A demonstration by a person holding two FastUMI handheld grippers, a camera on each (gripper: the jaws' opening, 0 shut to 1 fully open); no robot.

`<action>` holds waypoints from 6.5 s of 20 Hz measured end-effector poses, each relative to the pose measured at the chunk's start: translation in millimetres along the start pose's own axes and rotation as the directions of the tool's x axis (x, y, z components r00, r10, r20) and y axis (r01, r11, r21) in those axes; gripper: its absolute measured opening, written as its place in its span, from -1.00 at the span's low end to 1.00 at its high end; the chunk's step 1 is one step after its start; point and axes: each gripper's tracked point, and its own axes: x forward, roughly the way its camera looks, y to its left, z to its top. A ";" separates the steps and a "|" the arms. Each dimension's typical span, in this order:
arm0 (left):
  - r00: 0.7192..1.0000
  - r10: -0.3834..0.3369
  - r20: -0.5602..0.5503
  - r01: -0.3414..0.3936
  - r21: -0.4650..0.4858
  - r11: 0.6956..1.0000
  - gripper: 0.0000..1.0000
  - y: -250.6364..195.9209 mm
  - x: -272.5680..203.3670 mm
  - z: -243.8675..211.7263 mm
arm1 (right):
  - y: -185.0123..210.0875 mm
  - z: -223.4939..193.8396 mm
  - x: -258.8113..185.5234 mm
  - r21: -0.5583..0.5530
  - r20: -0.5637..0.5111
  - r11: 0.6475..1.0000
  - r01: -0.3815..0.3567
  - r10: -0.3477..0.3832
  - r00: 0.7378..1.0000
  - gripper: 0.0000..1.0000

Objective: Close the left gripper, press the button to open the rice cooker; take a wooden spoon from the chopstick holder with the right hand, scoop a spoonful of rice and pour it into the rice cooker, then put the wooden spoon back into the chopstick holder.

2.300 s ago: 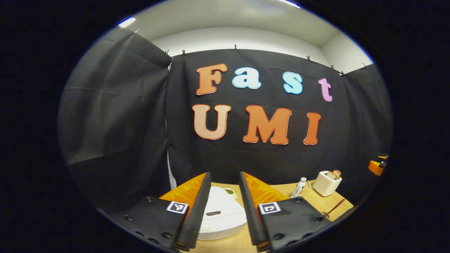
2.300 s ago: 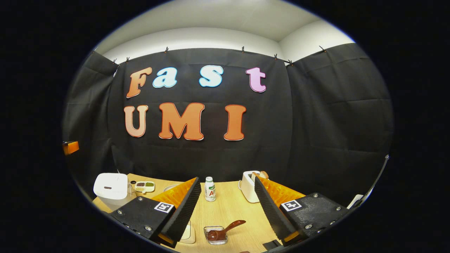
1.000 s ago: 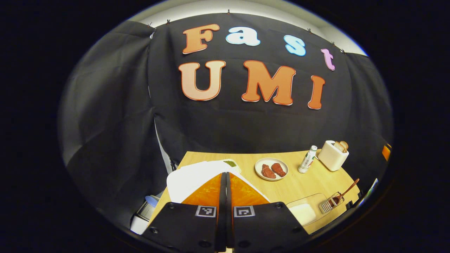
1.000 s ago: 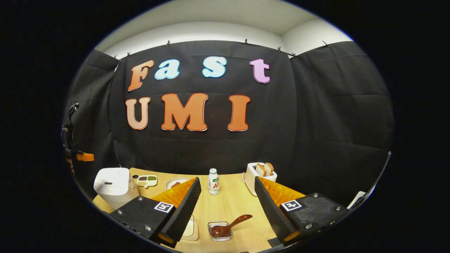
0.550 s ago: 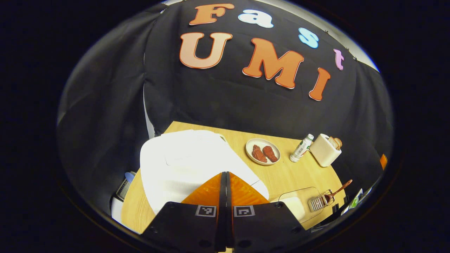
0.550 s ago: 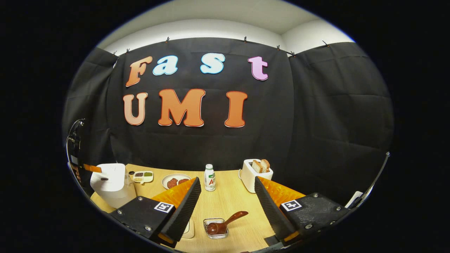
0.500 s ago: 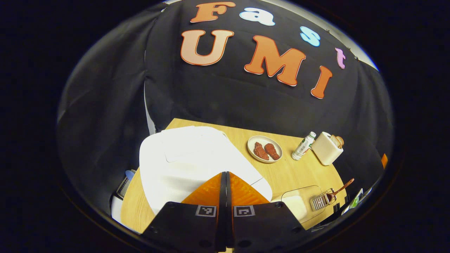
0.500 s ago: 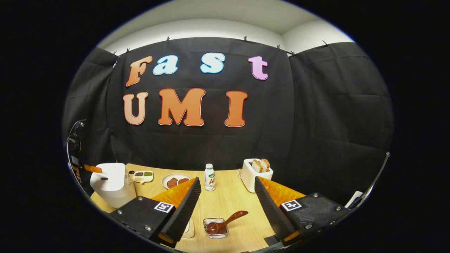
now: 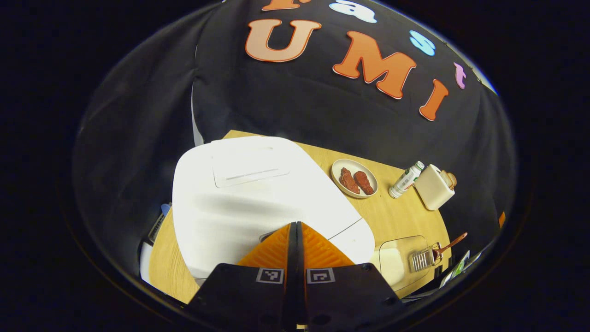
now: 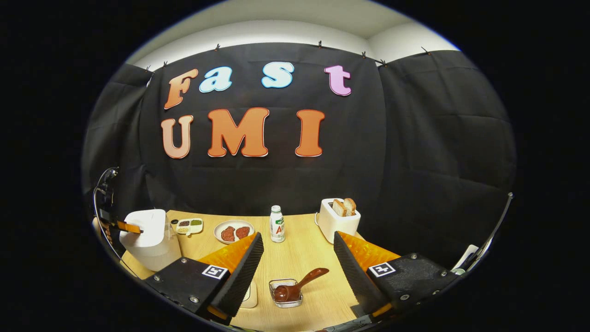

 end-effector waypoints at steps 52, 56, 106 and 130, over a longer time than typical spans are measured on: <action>0.781 0.240 0.577 -0.282 -0.016 0.959 1.00 20.6 -195.4 95.0 | -6.8 -194.7 117.1 0.511 -0.351 0.858 0.047 0.159 0.923 -0.16; 0.779 0.230 0.583 -0.284 0.001 0.959 1.00 22.3 -198.3 98.5 | -6.8 -197.2 115.3 0.525 -0.368 0.847 0.079 0.142 0.919 -0.59; 0.815 0.129 0.565 -0.181 0.037 0.983 1.00 80.5 -187.5 112.2 | 187.2 -186.9 74.5 0.146 -0.215 0.981 -0.125 0.154 0.964 -0.92; 0.814 0.119 0.568 -0.138 -0.009 0.990 1.00 70.6 -203.3 97.1 | 203.6 -210.1 83.4 0.856 -0.250 0.514 0.058 0.315 0.916 -0.92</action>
